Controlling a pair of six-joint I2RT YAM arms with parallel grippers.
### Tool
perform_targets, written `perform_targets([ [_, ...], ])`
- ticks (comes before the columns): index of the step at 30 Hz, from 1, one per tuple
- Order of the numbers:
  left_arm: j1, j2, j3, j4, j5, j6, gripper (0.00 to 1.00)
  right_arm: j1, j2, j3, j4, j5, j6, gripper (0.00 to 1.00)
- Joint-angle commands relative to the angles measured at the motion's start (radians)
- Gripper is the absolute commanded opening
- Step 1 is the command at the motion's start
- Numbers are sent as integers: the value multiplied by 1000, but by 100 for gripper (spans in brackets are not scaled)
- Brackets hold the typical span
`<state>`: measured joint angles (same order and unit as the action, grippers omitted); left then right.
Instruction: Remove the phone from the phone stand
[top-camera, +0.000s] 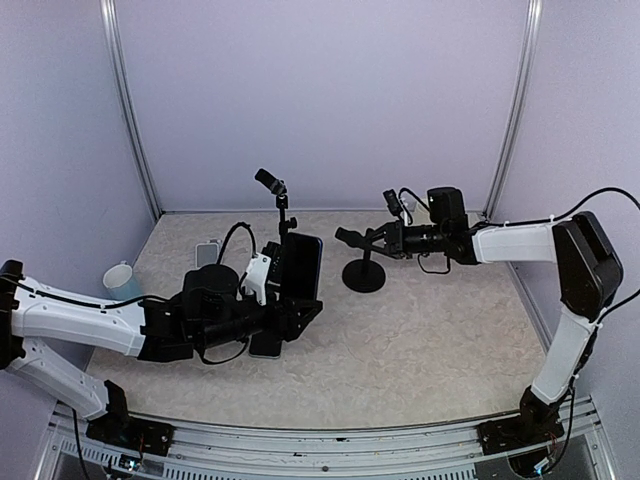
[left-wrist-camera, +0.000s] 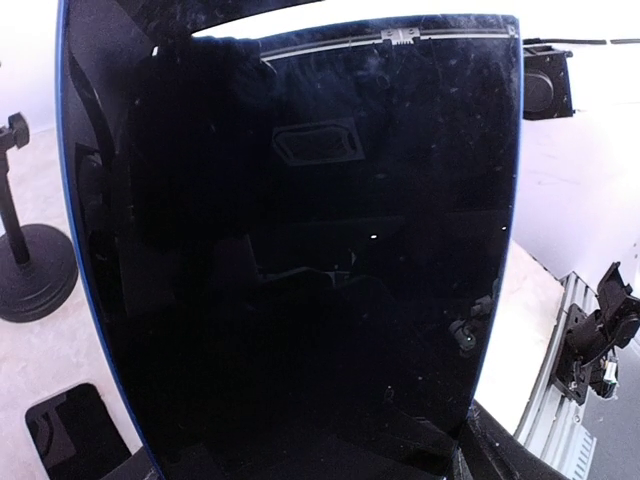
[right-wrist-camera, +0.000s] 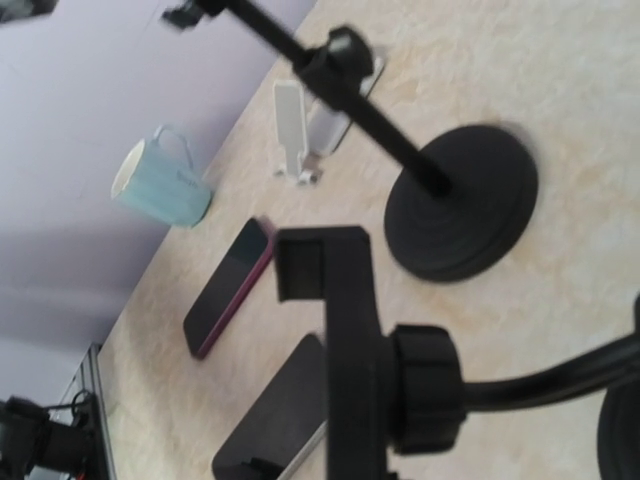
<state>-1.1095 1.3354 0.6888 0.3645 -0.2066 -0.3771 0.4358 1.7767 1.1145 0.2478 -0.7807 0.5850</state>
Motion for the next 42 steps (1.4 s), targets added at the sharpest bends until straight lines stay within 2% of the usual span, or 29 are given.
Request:
perform_targets([
  [1, 4, -34, 1, 16, -62, -29, 14, -10, 51, 95, 56, 0, 3, 0],
  [8, 0, -22, 5, -12, -68, -44, 14, -12, 99, 160, -5, 38, -19, 0],
  [9, 1, -20, 7, -13, -70, -46, 14, -12, 99, 160, -5, 37, -20, 3],
  [11, 0, -17, 9, -13, -70, -51, 14, -12, 98, 157, -5, 38, -23, 15],
  [13, 0, -8, 13, -12, -73, -56, 14, -12, 95, 157, -5, 41, -22, 31],
  [21, -10, 43, 58, -39, -84, -64, 14, -12, 64, 163, -37, 68, -31, 66],
  [23, -17, 60, 76, -57, -94, -82, 14, -12, 45, 154, -61, 90, -38, 80],
  [26, -36, 90, 106, -90, -116, -111, 14, -22, 9, 123, -69, 118, -39, 90],
  [29, -57, 137, 155, -146, -136, -158, 15, -46, -46, 55, -52, 134, -26, 94],
  [42, -110, 415, 451, -405, -133, -415, 15, -107, -341, -191, -102, 181, -92, 96],
])
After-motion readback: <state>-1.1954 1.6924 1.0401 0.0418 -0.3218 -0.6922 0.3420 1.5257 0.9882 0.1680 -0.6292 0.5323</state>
